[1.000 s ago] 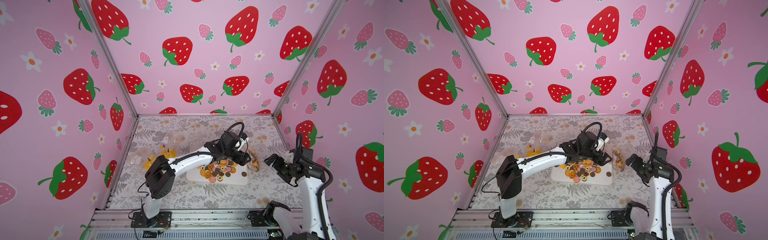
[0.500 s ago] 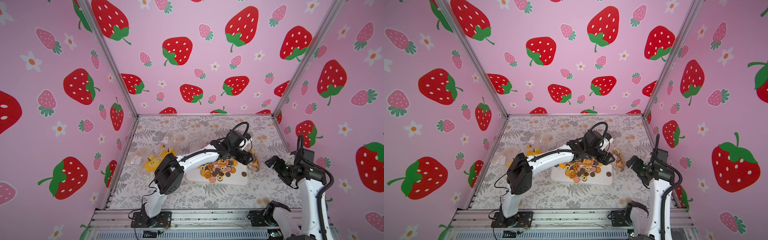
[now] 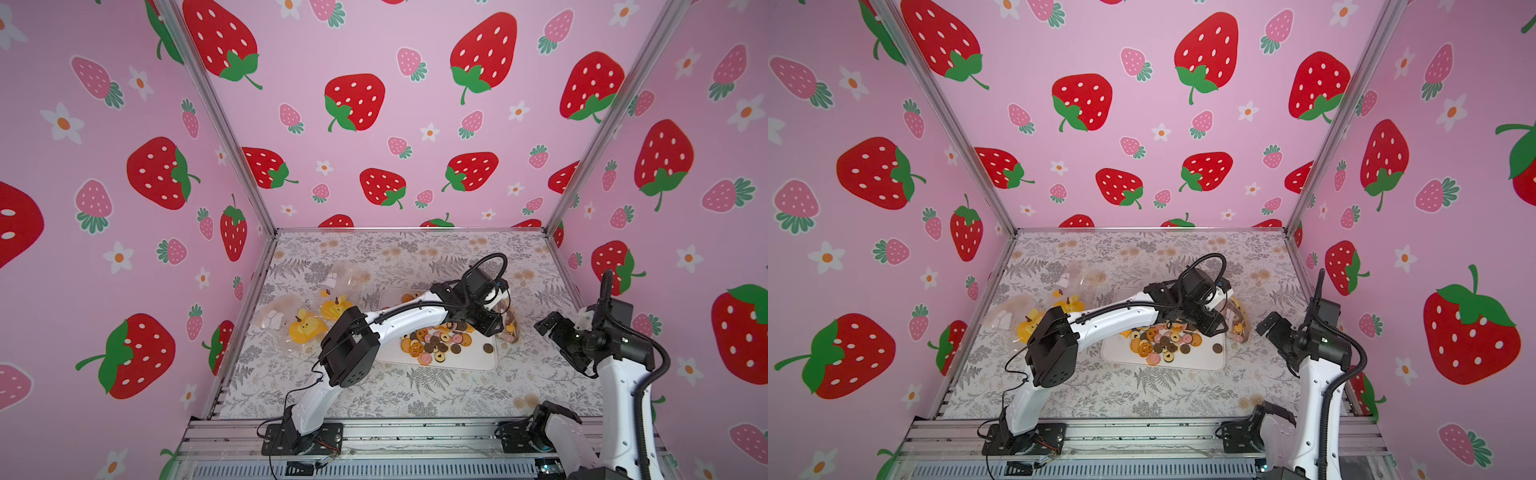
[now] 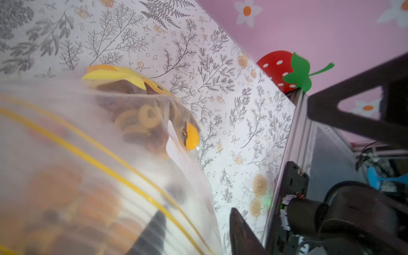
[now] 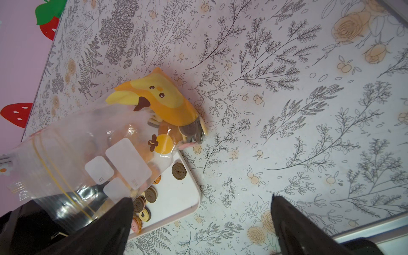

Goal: Pour cookies out of the ziploc bag
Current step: 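Pour the cookies out of the ziploc bag onto the tray.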

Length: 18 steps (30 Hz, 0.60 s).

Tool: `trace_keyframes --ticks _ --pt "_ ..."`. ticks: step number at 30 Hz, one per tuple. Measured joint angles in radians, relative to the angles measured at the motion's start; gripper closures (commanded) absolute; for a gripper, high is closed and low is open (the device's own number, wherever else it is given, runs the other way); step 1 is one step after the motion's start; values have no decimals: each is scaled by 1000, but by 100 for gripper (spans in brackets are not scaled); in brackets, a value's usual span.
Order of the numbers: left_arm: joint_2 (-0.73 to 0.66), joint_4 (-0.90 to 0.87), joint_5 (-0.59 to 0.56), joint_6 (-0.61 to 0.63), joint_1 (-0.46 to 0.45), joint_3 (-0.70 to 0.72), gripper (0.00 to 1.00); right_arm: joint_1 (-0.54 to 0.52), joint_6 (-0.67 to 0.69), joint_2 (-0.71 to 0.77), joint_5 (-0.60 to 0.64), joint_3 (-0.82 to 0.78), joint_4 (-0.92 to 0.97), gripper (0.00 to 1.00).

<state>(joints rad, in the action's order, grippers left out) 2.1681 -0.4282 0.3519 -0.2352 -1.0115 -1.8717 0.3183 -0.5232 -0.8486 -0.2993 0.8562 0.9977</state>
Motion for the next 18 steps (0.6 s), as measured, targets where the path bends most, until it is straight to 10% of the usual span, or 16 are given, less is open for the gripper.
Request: trace_keyframes --ticks 6,18 --pt "13 -13 1 2 -1 -37 87 1 0 0 3 -5 -2 1" --pt "120 -50 71 -83 34 -274 93 1 -3 -116 -27 -42 -85 0"
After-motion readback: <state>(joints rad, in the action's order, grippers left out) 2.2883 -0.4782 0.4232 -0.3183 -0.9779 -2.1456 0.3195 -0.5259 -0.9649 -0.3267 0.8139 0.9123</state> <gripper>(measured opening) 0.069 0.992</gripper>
